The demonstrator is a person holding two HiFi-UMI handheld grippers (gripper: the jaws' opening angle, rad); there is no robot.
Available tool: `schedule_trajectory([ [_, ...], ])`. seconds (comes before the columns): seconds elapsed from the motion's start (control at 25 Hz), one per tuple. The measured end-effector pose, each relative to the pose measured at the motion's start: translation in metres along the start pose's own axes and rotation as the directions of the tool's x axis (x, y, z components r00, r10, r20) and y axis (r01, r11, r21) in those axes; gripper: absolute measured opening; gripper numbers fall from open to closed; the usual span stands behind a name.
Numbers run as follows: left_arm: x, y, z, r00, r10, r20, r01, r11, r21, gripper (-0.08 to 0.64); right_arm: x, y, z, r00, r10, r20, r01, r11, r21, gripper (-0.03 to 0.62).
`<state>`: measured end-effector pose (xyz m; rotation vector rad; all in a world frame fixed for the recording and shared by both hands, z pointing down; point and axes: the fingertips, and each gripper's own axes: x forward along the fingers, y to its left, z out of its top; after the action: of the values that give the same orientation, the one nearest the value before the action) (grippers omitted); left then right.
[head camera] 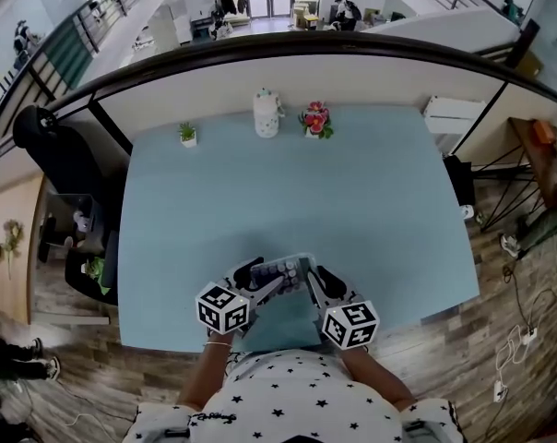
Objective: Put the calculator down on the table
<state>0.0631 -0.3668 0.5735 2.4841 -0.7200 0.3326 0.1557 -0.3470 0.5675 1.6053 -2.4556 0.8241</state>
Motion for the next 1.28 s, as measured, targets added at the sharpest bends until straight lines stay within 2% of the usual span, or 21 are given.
schedule_trajectory([
  [0.64, 0.037, 0.012, -0.039, 0.990, 0.058, -0.127, -0.063, 0.997, -0.036, 0.302, 0.014, -0.038, -0.037, 0.991, 0.009, -0.134, -0.004, 0.999, 0.037, 0.083],
  [1.28, 0.048, 0.018, -0.061, 0.972, 0.132, -0.192, -0.141, 0.989, -0.035, 0.310, 0.024, -0.050, -0.062, 0.971, 0.029, -0.235, -0.021, 0.999, 0.038, 0.081],
])
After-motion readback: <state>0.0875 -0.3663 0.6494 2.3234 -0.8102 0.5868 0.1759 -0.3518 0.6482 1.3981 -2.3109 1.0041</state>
